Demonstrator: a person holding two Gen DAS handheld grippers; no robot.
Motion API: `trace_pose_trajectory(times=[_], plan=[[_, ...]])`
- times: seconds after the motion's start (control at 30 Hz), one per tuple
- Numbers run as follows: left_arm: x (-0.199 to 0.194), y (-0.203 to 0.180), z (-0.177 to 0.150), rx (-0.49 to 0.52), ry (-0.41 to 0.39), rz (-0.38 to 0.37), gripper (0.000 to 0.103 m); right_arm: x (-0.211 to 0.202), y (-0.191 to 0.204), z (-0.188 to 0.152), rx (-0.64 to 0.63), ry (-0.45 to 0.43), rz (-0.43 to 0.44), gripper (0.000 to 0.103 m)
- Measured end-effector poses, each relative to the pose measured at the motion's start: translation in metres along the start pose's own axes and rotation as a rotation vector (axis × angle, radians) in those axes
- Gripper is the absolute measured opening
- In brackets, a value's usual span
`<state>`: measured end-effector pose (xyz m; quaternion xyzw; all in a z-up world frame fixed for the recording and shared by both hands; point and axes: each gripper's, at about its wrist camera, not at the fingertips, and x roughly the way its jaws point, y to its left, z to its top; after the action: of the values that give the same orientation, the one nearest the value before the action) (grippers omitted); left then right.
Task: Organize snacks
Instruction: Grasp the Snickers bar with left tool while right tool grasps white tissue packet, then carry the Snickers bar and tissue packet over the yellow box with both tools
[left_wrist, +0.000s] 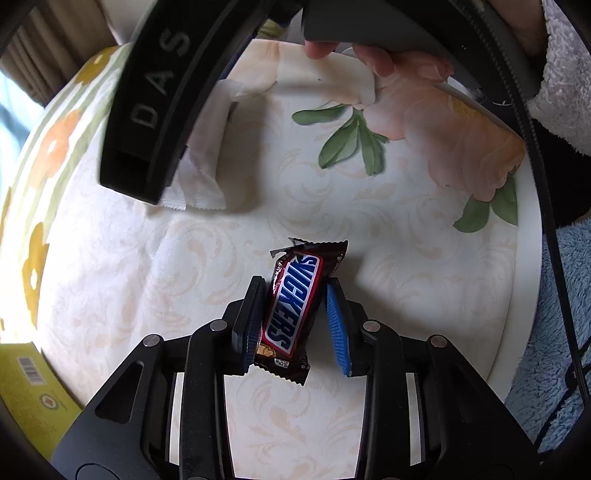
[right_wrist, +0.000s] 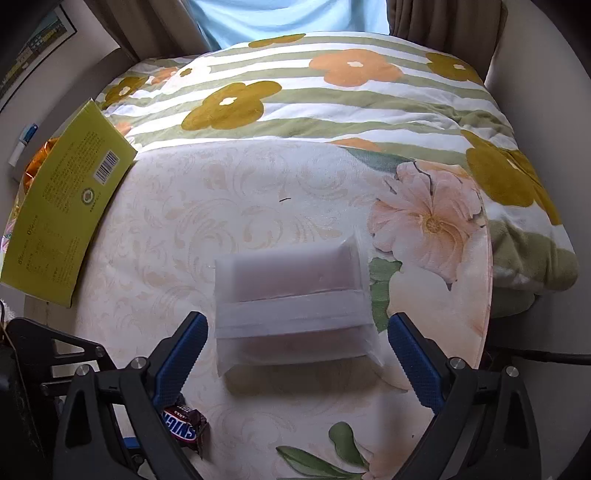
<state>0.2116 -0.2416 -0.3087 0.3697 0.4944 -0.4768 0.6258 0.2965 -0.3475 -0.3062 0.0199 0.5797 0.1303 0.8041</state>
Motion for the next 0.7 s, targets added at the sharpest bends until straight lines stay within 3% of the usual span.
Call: trace_pose_trajectory(times=[0.37, 0.43, 0.53, 0.7], plan=[[-0.015, 0.03, -0.014, -0.112, 0.004, 0.03, 0.029, 0.023, 0.008, 0.001, -0.083, 0.026, -0.055, 0.096], [-0.017, 0.036, -0.016, -0.124, 0.007, 0.032, 0.029, 0.022, 0.008, 0.001, -0.087, 0.015, -0.063, 0.083], [-0.015, 0.035, -0.023, -0.15, 0.005, 0.034, 0.029, 0.017, 0.007, 0.0, -0.075, 0.01, -0.057, 0.072], [-0.014, 0.022, -0.018, -0.215, -0.007, 0.044, 0.029, 0.007, 0.007, -0.002, -0.061, -0.002, -0.073, 0.07]])
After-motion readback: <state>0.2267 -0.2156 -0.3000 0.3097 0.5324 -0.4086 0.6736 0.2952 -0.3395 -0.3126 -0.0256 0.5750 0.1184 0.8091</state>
